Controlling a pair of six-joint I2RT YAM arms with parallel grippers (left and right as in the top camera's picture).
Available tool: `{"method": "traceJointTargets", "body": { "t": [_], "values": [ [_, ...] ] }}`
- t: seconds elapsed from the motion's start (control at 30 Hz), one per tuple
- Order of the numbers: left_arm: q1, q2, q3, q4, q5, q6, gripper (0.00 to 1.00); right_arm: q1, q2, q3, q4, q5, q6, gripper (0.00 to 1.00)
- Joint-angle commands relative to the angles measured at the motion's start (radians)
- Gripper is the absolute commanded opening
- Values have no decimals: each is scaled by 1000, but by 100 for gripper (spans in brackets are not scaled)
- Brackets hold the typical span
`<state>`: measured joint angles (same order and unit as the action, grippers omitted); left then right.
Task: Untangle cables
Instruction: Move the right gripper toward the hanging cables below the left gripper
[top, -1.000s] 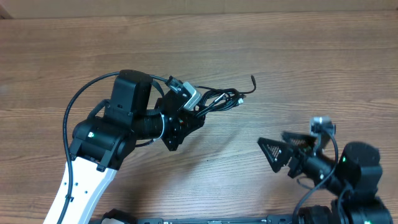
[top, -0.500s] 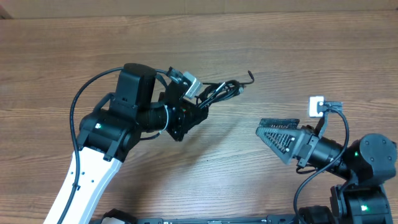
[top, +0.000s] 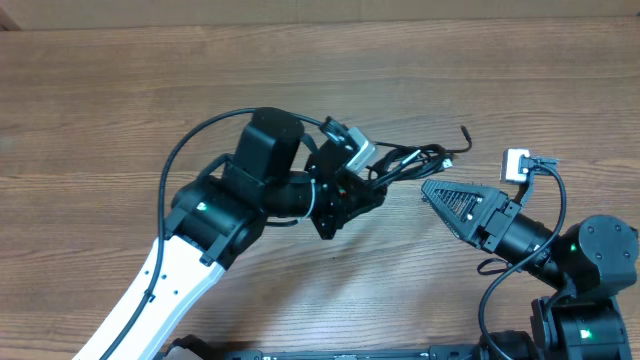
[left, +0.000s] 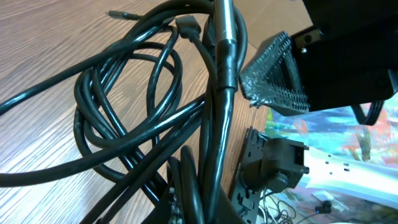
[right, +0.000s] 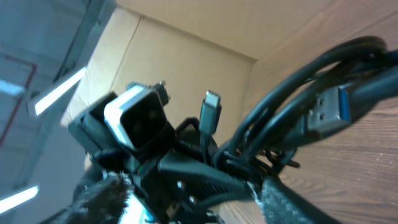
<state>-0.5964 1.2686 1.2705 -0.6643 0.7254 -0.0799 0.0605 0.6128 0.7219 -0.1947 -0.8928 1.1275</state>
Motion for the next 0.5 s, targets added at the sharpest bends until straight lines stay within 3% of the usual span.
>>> {"method": "traceJointTargets", "body": {
  "t": [0.0, 0.33, 0.47],
  "values": [
    [-33, 16, 23, 38, 8, -14, 4, 0, -1, 23, 6, 63, 2, 61],
    [-47, 21, 23, 65, 44, -40, 4, 0, -1, 23, -116, 174, -36, 57],
    [-48, 21, 23, 71, 53, -40, 4, 0, -1, 23, -113, 182, -36, 49]
  ]
}}
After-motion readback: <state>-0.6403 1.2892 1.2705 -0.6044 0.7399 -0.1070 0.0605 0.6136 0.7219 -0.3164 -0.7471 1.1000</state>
